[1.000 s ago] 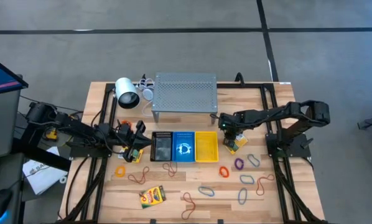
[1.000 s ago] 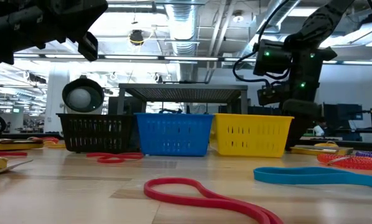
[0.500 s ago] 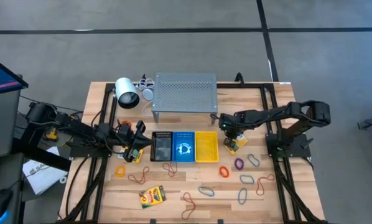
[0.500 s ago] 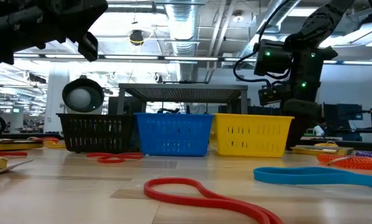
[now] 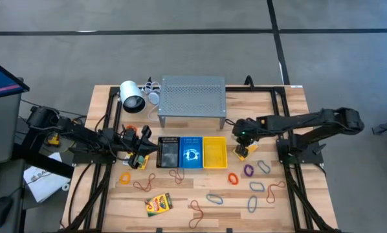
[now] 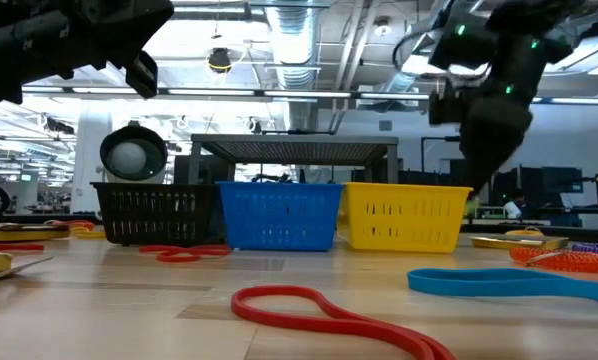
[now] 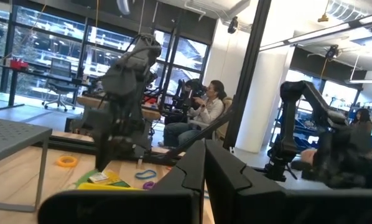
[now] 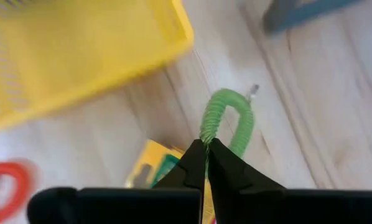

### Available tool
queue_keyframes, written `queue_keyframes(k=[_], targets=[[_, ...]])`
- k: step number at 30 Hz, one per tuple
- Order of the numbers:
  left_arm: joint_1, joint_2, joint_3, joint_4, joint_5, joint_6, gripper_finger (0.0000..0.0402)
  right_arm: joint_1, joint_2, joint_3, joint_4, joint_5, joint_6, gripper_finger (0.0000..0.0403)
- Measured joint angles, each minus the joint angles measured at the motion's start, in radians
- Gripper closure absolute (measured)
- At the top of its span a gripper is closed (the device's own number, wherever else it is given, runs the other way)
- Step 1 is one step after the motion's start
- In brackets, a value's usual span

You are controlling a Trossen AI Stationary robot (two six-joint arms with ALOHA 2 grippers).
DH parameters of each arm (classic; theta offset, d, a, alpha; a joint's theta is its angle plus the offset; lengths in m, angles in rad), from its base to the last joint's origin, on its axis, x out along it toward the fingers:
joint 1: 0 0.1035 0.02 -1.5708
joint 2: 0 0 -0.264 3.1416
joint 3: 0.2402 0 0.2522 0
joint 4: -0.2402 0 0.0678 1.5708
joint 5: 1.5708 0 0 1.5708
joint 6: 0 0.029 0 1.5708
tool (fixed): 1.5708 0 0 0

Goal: Pick & Place Office Desk Supplies
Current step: Put the green spring keychain into the black basket

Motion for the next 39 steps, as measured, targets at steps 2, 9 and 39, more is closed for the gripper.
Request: queue_keyframes(k=[2, 9, 39], targets=[[0.0, 0.0, 0.0, 0.0, 0.0, 0.003, 0.04, 0.024, -0.051, 0.0, 0.006, -0.001, 0.023, 0.0401], [0.0, 0.0, 0.0, 0.001, 0.0, 0.015, 0.04, 0.108, -0.225, 0.0, 0.052, 0.0, 0.086, 0.0401], [0.0, 0.316, 0.407, -0.385, 0.098, 0.131, 0.0268, 0.25, 0.122, 0.002, 1.044, -0.356, -0.204, 0.0401]])
